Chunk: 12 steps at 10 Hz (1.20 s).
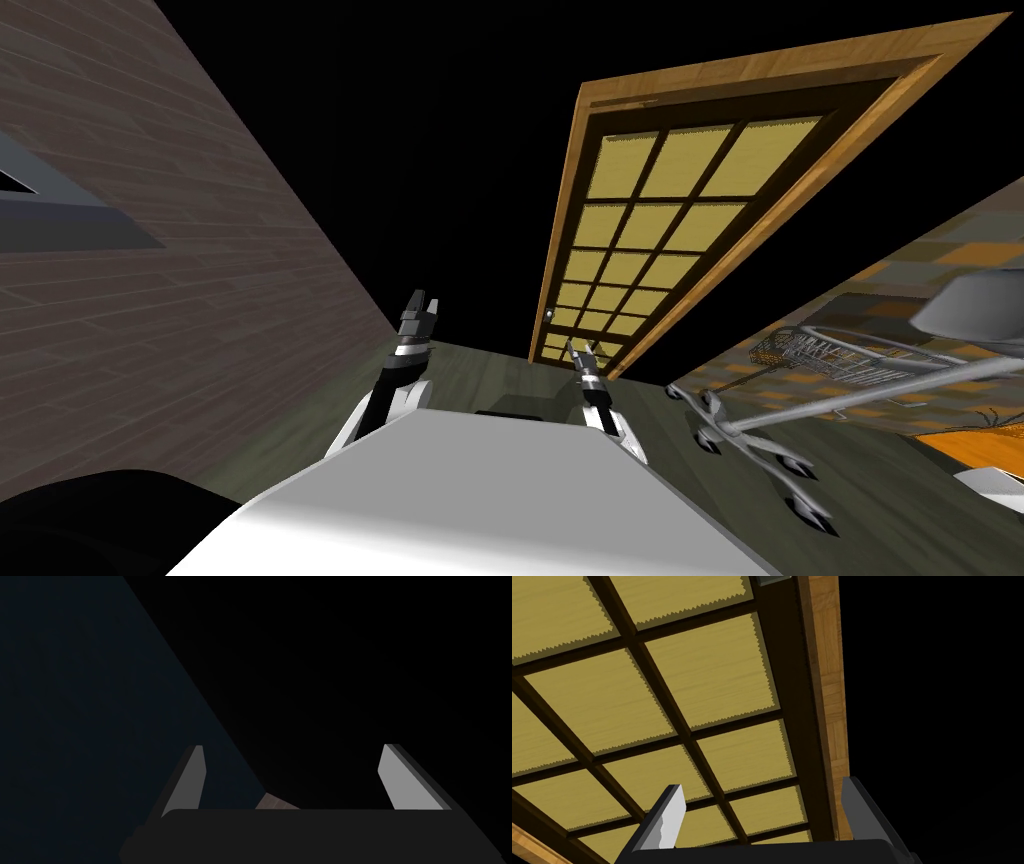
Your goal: Pull the door open
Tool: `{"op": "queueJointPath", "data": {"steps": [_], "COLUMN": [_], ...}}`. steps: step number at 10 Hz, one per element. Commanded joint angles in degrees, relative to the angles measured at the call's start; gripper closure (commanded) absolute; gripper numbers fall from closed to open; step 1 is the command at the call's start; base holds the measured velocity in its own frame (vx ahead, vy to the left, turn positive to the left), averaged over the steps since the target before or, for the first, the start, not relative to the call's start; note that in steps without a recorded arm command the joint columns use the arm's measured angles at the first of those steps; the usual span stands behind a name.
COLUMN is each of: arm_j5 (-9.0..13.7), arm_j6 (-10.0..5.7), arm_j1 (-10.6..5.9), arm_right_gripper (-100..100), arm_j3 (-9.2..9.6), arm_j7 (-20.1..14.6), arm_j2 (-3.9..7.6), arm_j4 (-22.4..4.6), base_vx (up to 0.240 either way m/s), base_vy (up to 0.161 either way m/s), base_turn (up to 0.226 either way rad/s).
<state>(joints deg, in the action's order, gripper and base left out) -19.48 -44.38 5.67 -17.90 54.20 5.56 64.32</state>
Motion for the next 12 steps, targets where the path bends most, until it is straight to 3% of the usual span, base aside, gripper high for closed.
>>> {"op": "queueJointPath", "data": {"steps": [1, 4, 12], "arm_j5": [-0.63, -1.96, -3.91], "arm_j6": [-0.34, -1.58, -3.38], "arm_j1": [-0.46, -2.11, -4.51], "arm_right_gripper": [-100, -100, -100], "arm_j3": [-0.54, -1.97, -4.06], "arm_j7": [1.74, 5.53, 11.08], "arm_j2": [-0.21, -0.62, -1.52], "arm_j4": [-1.83, -7.09, -14.78], "base_vx": [0.147, 0.146, 0.097], "base_vy": [0.023, 0.035, 0.015], "base_turn": [-0.013, -0.02, -0.012]}}
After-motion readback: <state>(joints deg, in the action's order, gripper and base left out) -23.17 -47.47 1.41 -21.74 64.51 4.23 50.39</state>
